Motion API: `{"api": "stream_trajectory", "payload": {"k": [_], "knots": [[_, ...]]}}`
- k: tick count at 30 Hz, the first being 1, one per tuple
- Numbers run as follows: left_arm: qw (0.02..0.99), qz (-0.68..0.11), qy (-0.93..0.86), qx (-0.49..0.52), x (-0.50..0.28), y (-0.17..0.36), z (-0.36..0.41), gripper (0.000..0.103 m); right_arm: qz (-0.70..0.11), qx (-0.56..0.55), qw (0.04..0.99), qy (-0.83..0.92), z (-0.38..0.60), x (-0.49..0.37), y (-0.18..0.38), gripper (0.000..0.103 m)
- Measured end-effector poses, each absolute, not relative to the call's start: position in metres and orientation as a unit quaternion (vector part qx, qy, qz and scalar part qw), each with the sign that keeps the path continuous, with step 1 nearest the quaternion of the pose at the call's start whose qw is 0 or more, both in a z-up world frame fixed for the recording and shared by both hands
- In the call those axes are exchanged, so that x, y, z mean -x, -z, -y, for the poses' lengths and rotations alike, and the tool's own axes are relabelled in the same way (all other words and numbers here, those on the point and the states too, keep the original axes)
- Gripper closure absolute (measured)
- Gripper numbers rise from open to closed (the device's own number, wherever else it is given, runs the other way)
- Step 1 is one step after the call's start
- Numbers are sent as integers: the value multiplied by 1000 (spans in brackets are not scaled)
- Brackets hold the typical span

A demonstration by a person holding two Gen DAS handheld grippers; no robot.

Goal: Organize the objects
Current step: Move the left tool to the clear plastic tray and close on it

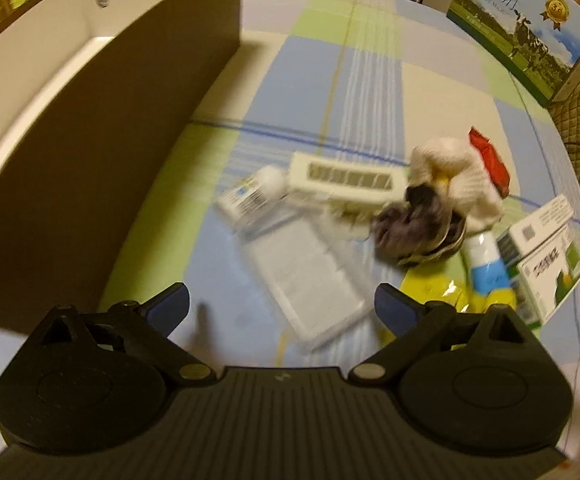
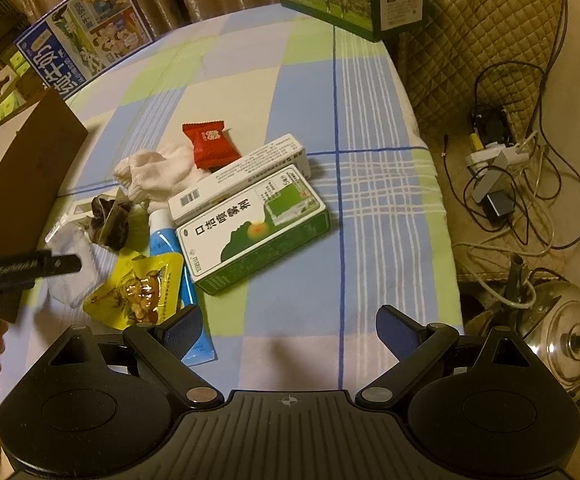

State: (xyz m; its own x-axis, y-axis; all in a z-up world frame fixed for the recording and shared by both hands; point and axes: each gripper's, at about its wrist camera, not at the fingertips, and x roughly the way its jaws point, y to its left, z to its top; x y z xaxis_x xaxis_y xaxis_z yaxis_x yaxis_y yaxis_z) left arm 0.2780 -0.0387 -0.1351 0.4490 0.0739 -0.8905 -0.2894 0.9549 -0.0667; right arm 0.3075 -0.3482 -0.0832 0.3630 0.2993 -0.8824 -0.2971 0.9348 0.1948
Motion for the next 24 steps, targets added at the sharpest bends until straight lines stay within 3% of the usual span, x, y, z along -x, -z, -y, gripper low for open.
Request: {"api": "stream_trajectory", "payload": {"k": [3,6,7,9,11,20,24], "knots": [[845,-513,-110,106,-289,139,41,7,-537,-4,825,-177,353,-306,84,11],[843,-518,-111,97,-293,144,42,17,-539,-7,825,-171,359,-306,85,11],[842,-519,-109,98,-292,145,42,21,-540,-9,824,-169,361,-305,86,11],[840,-523,-95,105,-288,146,42,40,-542,-12,824,-167,365,-305,88,11],[842,-520,-90,113,-280,147,40,45,-544,-13,822,-165,367,-305,89,11],[836,-530,-78,121,-243,141,32,46,-545,-13,820,-173,372,-306,93,11],[840,-527,-79,107,-244,140,34,30,-533,-12,824,-189,371,-306,89,11]]}}
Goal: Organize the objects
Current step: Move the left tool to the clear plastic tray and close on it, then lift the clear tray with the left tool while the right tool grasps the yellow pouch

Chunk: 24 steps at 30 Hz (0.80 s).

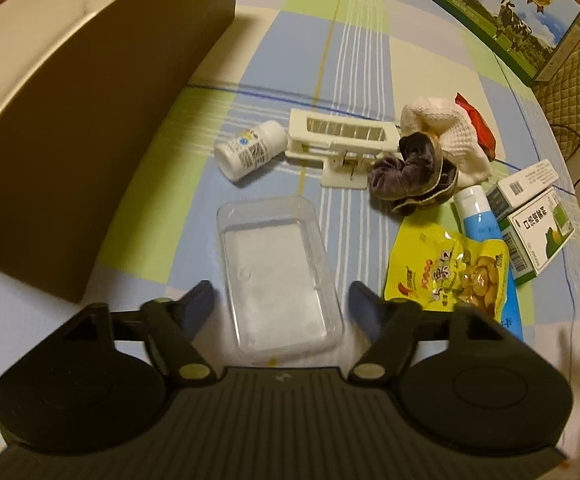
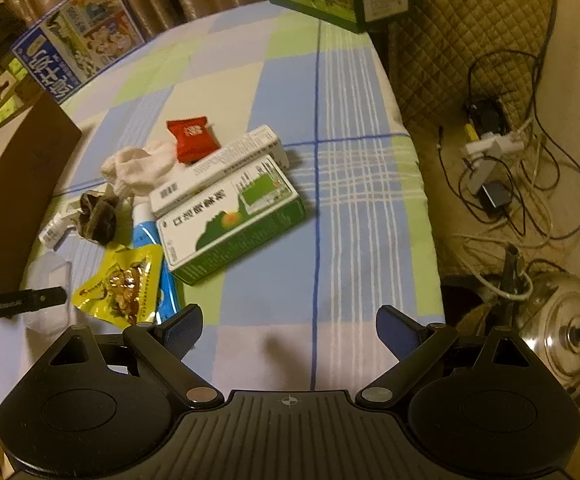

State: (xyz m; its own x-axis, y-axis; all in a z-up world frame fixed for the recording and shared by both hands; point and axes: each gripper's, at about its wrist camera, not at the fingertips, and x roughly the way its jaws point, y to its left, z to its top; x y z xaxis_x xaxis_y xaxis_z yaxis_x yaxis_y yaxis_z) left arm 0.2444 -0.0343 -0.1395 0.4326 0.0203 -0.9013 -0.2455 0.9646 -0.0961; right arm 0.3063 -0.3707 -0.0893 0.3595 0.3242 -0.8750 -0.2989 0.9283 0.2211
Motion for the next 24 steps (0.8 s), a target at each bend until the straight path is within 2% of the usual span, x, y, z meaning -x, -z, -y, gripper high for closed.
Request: {"api": "stream_trajectory", "payload": {"k": [4,6,8,10,18,24], "knots": [[840,-527,-82,100,-253,143,37,30,-515,-8,830,-214,367,-305,83,11],[839,-527,-88,96,-255,146,37,35,-506,-7,832,-226,365,-304,80,12],[843,-522,-95,83,-254,146,37,46,-498,-5,833,-240,363,-304,79,13],[845,-521,-95,79,-251,144,35,50,-491,-5,832,-260,359,-304,78,17],[846,-512,-115,91,-218,130,22,51,-428,51,807,-403,319,-297,67,21],[845,-503,-143,114,-181,113,8,51,-389,158,744,-520,263,-288,84,21]]}}
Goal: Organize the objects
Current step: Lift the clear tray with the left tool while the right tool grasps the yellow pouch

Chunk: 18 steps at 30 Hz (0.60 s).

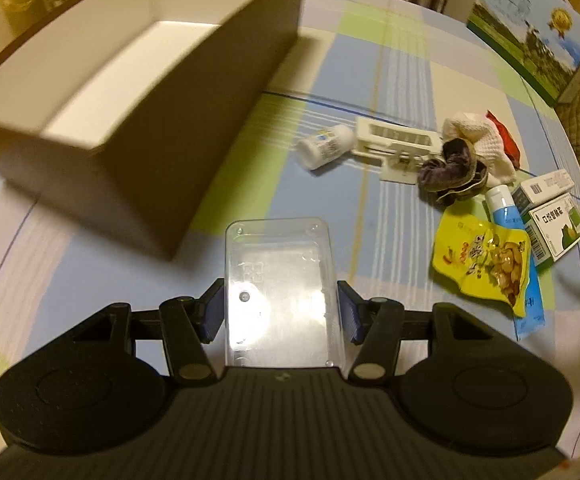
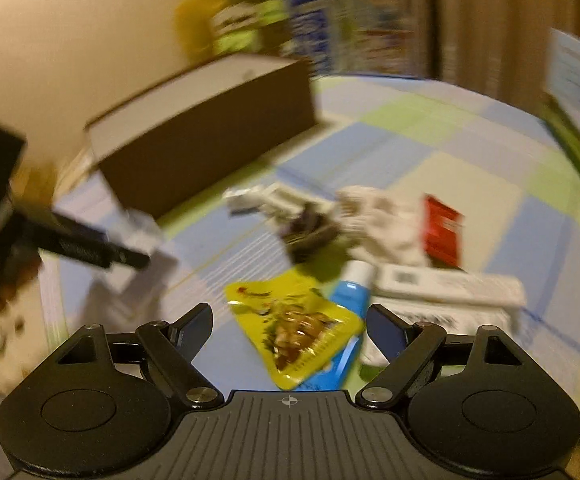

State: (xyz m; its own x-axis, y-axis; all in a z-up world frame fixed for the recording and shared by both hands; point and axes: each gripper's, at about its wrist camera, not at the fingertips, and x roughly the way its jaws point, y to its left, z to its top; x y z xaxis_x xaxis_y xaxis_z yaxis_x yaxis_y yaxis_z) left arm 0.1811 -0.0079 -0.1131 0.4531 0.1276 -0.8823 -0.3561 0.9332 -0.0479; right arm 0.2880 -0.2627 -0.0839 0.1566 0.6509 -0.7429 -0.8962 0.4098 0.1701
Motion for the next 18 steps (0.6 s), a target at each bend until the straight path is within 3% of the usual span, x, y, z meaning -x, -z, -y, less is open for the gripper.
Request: {"api": "stream_trajectory", "payload": {"k": [18], "knots": [[814,-492,-257,171,-84,100,-44,51,-407,284,648,-577,198,-290,147,21]]}}
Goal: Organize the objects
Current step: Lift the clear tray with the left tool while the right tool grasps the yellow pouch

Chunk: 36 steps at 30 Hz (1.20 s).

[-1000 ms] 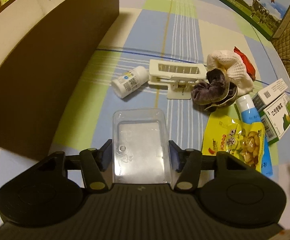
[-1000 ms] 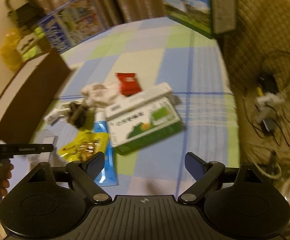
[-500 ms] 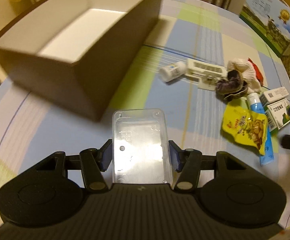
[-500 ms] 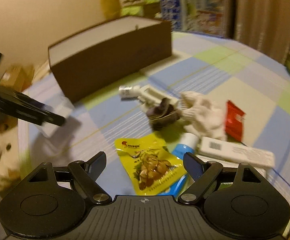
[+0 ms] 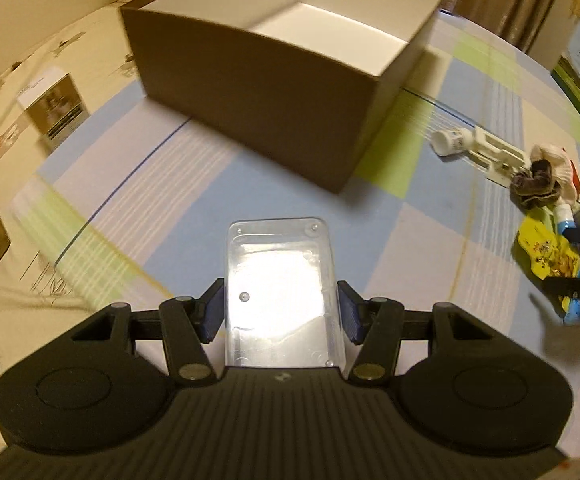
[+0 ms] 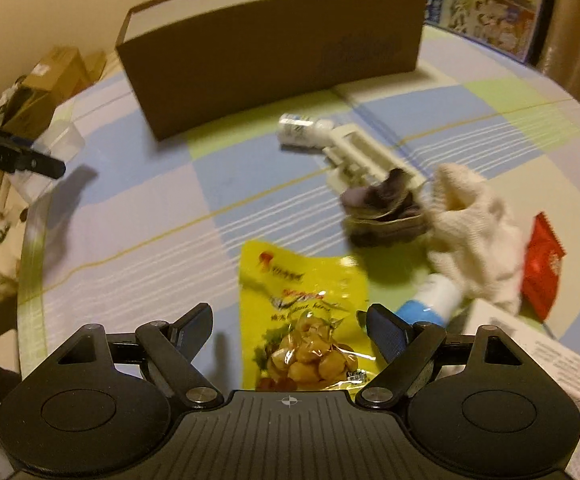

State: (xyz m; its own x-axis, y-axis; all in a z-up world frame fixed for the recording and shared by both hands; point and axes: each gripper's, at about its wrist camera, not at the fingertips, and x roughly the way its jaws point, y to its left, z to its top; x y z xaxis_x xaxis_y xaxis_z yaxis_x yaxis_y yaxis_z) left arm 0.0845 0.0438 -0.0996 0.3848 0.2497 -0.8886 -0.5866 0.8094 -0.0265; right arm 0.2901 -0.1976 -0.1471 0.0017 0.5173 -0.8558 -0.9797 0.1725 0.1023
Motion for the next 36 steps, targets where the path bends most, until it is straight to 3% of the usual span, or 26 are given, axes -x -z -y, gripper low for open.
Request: {"api": "stream_trajectory", "payload": {"k": [8,11,21,25,36], "knots": [[811,-489,-268,177,-72,100,-46,51,-426,272,675,-537,189,-280,156,23],[812,-487,-270,177,-70,100,-46,51,-432,258,692,-517,186,-282,154,33],[813,-491,-262,173,-66,100,-47,51,-417,270,715,-493,182,-266,153,36],[815,-493,-255,166,-66,98,-50,51,-422,244,729,-481,184,-266,146,44],[836,-491,-200,142,-74,81,-81,51,-463,160,760,-427,189,-257,123,53]]}}
